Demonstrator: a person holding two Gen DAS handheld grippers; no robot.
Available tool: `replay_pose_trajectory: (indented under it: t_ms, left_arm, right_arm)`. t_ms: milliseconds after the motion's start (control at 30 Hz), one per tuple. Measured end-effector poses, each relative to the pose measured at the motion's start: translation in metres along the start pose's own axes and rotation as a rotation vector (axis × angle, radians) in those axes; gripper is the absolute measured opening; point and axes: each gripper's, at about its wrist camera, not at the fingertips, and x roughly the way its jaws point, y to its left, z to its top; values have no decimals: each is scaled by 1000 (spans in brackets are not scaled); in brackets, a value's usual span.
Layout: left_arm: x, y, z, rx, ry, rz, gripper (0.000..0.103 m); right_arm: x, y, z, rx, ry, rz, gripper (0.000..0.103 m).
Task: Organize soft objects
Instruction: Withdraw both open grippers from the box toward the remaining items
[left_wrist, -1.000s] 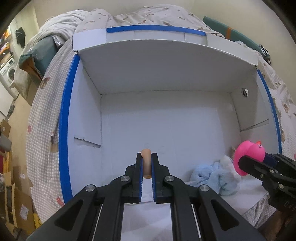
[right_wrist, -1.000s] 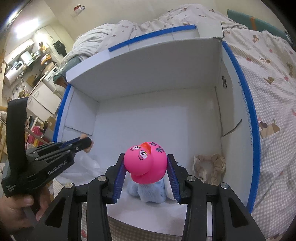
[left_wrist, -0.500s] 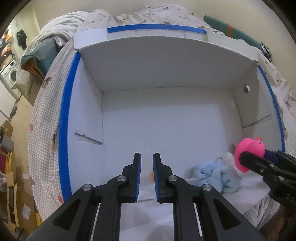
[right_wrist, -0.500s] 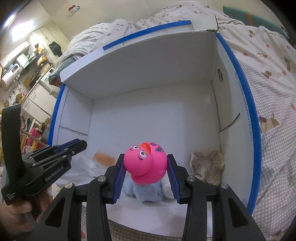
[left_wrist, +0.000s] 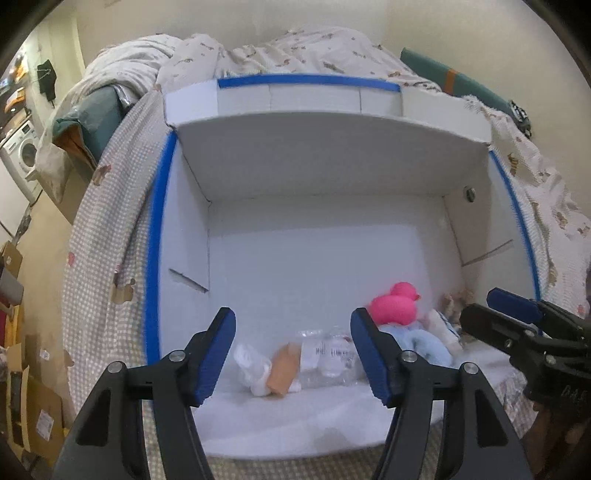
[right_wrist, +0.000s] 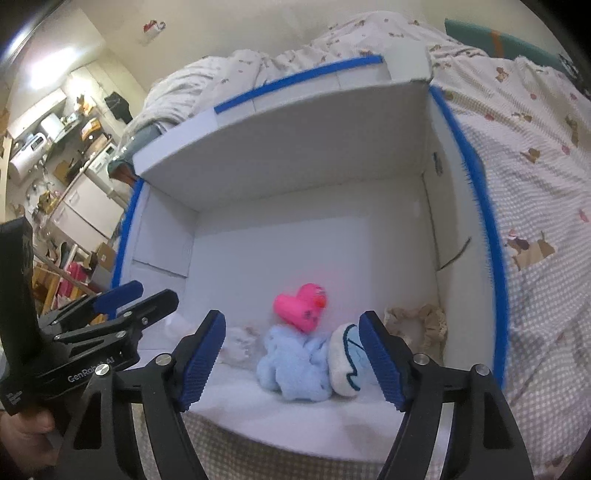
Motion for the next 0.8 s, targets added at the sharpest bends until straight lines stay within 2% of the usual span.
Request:
replay_pose_trajectory:
  t_ms: [167,267,500,600,800]
  left_arm:
    - [-38,5,-7,-28,-48,-11,62]
    - [-57,10,-19,-62,-66,-21,63]
    - [-79,21,-47,-152,-63,4,63]
    - [-84,21,-50,-189,-47,7,63]
    - [-101,0,-47,-144,-76,10,63]
  right_arm:
    - [-35,10,-17,-19,-69,9,79]
    - [-50,14,-31,-14,-80,28,79]
    - [-76,15,-54,4,-101,56,79]
    - [-81,11,-62,34,-92,99,79]
    - [-90,5,-69,55,-107,106,79]
